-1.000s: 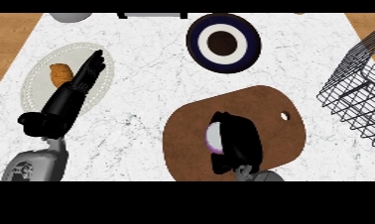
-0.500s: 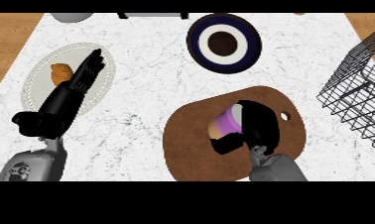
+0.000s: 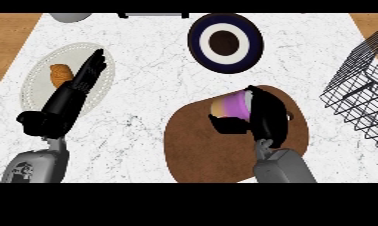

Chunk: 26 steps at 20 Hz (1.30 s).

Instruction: Pick the can from the cutting board and place it in the basket

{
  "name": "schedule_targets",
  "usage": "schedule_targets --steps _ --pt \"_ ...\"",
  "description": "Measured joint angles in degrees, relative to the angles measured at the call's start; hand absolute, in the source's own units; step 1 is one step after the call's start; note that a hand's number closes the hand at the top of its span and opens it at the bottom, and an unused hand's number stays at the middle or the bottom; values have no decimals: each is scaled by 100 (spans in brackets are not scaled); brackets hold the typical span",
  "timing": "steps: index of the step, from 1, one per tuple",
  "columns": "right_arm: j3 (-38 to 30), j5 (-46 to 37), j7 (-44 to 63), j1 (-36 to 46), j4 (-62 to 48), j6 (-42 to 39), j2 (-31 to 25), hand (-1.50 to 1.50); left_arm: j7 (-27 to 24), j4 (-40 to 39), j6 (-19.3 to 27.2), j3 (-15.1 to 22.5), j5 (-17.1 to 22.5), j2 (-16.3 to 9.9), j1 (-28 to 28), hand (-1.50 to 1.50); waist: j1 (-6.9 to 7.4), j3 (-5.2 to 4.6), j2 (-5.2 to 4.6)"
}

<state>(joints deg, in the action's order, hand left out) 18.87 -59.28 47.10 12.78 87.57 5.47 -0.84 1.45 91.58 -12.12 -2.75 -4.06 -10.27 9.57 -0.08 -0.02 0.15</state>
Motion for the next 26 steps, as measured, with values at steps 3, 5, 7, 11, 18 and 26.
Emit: schedule_targets --steps 3,5,7,11,18,26 --pt "98 61 79 51 655 476 43 150 14 20 -56 -57 66 -45 -18 0 -13 3 14" --pt "160 21 125 116 1069 757 58 150 -22 -47 -34 -79 36 -53 8 0 -31 2 14" --pt "241 -146 281 154 1567 899 68 150 -61 -65 -26 -70 19 -37 -10 0 -47 0 19" --pt "406 -544 787 282 2497 834 74 150 -27 -116 -49 -120 32 -70 50 0 -45 -1 15" --pt "-5 -1034 1363 783 3384 -43 13 150 60 80 -85 -106 51 -41 -57 0 -14 -2 7" --pt "-1295 -1010 1273 1677 2965 -667 -180 150 -46 -21 -46 -73 -42 28 -10 0 9 -1 -12"
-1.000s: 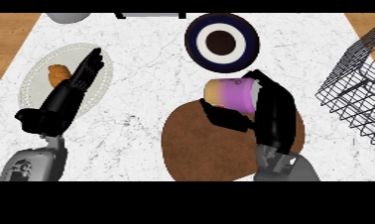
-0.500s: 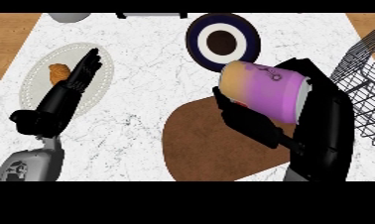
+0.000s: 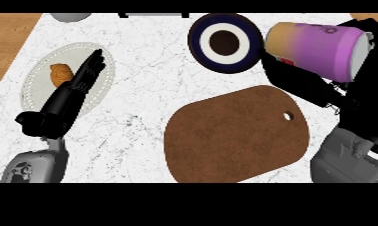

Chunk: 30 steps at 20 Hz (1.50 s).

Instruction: Pick the can from the cutting board and place it in the basket

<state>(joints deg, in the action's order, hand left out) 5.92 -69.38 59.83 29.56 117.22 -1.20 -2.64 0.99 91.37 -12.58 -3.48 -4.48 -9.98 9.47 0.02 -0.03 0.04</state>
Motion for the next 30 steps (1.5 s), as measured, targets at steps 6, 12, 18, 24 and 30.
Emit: schedule_targets --steps 6,12,18,24,30 --pt "-1276 384 -216 742 -788 -15 -604 150 -22 -61 -34 -1 -1 9 42 0 19 3 -10" --pt "-2231 652 -615 1092 -1590 503 -1235 150 49 68 -9 51 -48 55 -2 0 30 5 -12" --pt "-2895 1020 -1091 1154 -2463 920 -1865 150 53 75 -71 -13 -14 18 -61 0 24 4 -11" --pt "-3454 1756 -1750 594 -2879 1072 -2258 150 67 54 -146 -93 80 5 -43 0 -1 4 -5" --pt "-3709 2188 -2539 249 -3599 1608 -2471 150 -9 -49 -105 -104 -17 18 26 0 12 5 -9"
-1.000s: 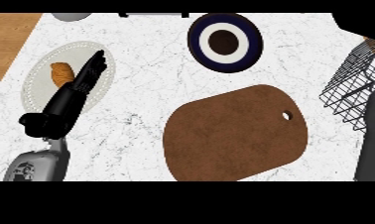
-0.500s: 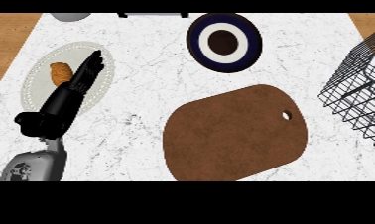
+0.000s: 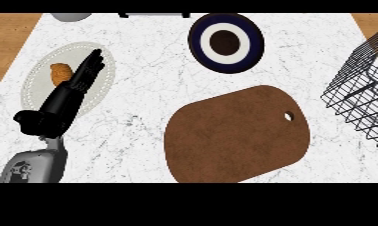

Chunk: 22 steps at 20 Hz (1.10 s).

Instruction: Pick the can from the cutting board and place it in the basket

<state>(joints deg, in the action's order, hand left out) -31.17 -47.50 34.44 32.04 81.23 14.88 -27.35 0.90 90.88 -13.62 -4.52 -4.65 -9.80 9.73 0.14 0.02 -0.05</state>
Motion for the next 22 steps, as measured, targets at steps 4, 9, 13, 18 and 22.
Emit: schedule_targets --steps 4,9,13,18,22 --pt "-149 153 -715 -168 -617 526 -172 150 44 40 -13 17 -3 20 18 0 8 1 -3" --pt "-255 226 -1185 -302 -1028 1154 -260 150 77 131 -22 30 -6 46 -31 0 11 2 -3" --pt "-512 718 -1734 -177 -1564 1650 -319 -150 88 97 -21 31 -18 61 -1 0 19 2 -5" --pt "-471 1031 -2192 -84 -2080 1727 -641 -150 -17 -74 37 41 -98 116 55 0 14 0 -4" --pt "-391 1302 -2415 -165 -1968 1755 -689 -150 109 85 -6 31 -67 92 38 0 8 0 2"
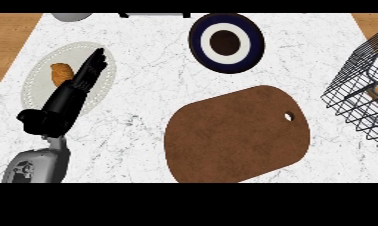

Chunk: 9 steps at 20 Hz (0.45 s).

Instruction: Pick the can from the cutting board and place it in the basket

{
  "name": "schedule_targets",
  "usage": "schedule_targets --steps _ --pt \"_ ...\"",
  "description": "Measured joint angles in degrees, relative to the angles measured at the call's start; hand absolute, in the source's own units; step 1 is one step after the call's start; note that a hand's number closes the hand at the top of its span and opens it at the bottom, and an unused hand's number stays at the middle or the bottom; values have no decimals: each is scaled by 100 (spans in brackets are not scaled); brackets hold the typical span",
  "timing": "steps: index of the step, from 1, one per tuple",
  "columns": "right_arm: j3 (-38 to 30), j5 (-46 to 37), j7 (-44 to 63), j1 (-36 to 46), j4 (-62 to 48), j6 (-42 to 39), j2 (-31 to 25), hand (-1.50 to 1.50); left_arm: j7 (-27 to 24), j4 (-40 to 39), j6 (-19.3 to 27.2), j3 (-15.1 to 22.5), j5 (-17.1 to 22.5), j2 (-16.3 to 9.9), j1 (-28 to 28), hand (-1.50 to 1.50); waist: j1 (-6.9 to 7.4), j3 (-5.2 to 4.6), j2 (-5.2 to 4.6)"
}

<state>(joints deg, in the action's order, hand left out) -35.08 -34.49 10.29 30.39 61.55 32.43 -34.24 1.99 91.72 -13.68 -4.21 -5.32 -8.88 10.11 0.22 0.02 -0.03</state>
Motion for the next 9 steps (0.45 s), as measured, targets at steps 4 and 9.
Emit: schedule_targets --steps 4,9 --pt "-153 493 -107 126 127 -110 -117 -150 -25 30 8 10 -31 9 -59 0 -7 -2 5" --pt "-622 1153 52 112 268 -245 -320 -150 82 101 -11 -36 6 -25 -25 0 -31 -2 10"
